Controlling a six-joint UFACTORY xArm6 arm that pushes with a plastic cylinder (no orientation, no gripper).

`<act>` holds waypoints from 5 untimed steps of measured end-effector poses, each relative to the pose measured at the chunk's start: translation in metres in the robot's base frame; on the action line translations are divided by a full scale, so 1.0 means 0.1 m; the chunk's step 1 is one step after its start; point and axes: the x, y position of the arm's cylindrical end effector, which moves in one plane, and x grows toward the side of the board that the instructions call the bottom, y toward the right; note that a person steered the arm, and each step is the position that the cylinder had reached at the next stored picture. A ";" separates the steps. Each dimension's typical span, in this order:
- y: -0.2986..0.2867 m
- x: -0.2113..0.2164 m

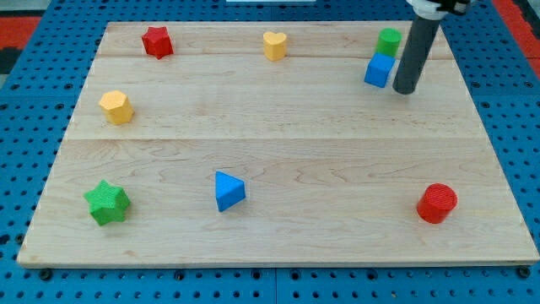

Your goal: Place the blue triangle towards the left side of the blue cube

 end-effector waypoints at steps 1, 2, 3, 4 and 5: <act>-0.29 0.68; -1.32 0.98; -2.09 1.62; -2.58 1.70; -2.11 2.30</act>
